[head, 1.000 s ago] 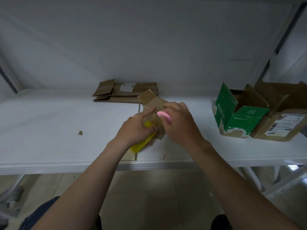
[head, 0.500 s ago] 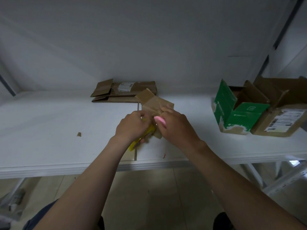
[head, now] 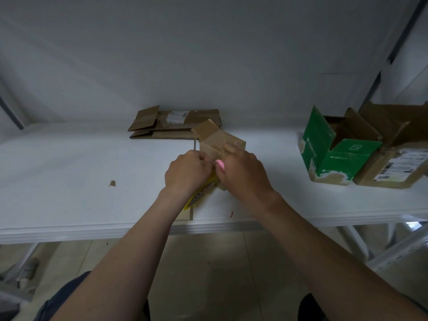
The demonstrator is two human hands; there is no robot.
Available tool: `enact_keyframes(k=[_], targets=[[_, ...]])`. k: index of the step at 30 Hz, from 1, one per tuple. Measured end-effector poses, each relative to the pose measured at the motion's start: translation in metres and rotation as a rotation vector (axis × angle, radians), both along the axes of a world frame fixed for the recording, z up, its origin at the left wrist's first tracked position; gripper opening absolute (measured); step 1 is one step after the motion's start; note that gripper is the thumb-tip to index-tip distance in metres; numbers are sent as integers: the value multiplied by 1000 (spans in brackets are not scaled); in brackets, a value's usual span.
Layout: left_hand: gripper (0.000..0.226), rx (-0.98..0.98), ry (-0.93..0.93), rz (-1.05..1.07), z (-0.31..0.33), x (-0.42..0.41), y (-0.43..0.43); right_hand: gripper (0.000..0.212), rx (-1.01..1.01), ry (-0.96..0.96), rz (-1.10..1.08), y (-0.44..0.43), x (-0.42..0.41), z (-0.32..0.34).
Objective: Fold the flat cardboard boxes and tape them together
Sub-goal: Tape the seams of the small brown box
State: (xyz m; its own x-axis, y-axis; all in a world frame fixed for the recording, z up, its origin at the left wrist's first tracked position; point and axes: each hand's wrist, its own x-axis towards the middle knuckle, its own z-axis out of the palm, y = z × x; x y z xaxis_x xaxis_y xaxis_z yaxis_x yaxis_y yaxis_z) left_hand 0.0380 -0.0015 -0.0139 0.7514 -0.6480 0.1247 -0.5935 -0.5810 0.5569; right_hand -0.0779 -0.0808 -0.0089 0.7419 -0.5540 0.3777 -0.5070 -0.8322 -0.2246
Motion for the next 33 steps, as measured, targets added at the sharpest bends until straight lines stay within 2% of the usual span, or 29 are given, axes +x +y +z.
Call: enact_keyframes(k=[7, 12, 14, 17, 19, 21, 22, 24, 27, 30, 33], targets=[[30, 12, -71, 24, 2, 2, 5, 41, 2, 100, 78, 3, -16, 13], [24, 48, -61, 51, 1, 9, 16, 30, -52, 153, 175, -7, -19, -1], [24, 48, -58, 62, 2, 11, 21, 24, 42, 88, 214, -15, -21, -6], [23, 37, -35, 68, 3, 12, 26, 37, 224, -155, 266, -19, -23, -3], [22, 24, -26, 66, 2, 12, 27, 31, 244, -359, 191, -19, -26, 6], [22, 16, -16, 63, 3, 10, 27, 26, 187, -430, 32, -25, -34, 15], [22, 13, -11, 60, 4, 9, 27, 27, 148, -354, -55, -31, -40, 16], [21, 0, -3, 57, 4, 6, 28, 29, 60, -26, -225, -43, -52, 14], [20, -24, -1, 68, 5, 5, 28, 21, 76, 326, -341, -45, -54, -2], [19, -43, 12, 76, 6, 4, 28, 27, 166, 465, -313, -38, -48, -11], [18, -53, 16, 79, 7, 4, 30, 25, 201, 471, -280, -37, -45, -4]])
